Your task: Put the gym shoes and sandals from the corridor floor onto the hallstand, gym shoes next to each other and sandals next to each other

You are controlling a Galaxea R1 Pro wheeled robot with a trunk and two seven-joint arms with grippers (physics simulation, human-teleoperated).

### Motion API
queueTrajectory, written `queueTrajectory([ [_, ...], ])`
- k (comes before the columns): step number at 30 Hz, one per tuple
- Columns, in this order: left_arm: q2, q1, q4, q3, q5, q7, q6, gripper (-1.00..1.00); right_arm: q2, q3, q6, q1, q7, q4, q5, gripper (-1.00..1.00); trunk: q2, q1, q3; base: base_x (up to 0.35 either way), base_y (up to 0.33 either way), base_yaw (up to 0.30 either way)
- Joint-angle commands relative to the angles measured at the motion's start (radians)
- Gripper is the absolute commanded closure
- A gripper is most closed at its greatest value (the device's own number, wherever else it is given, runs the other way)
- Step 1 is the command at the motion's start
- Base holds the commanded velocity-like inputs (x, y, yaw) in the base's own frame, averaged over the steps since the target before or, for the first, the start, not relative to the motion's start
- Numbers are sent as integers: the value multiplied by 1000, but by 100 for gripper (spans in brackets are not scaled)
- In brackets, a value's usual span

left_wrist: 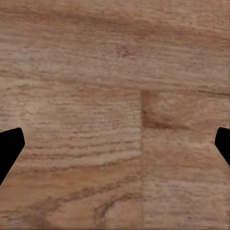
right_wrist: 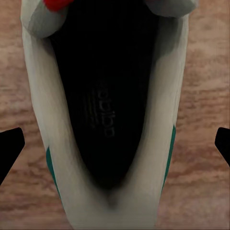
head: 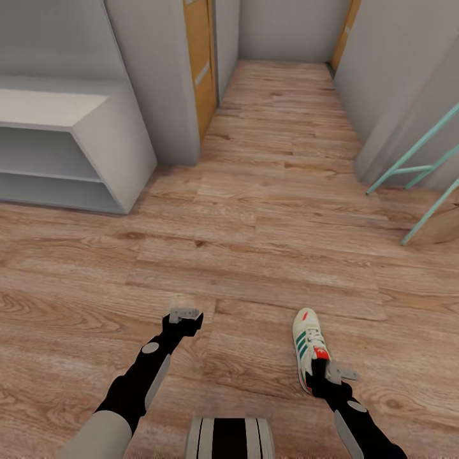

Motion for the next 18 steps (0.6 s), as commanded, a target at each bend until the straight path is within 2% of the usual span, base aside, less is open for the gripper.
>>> queueTrajectory([
  [1, 0, 0, -2, 1, 3, -3, 6, -100, 0, 2, 5, 0, -4, -2, -9, -100, -1, 0, -5, 0, 0, 0],
  [8, 0, 0, -2, 1, 3, -3, 6, -100, 0, 2, 4, 0, -4, -2, -9, -100, -2, 3, -41, 0, 0, 0],
  [18, 0, 0, -2, 1, 3, -3, 6, -100, 0, 3, 4, 0, -4, -2, -9, -100, -2, 3, -45, 0, 0, 0],
])
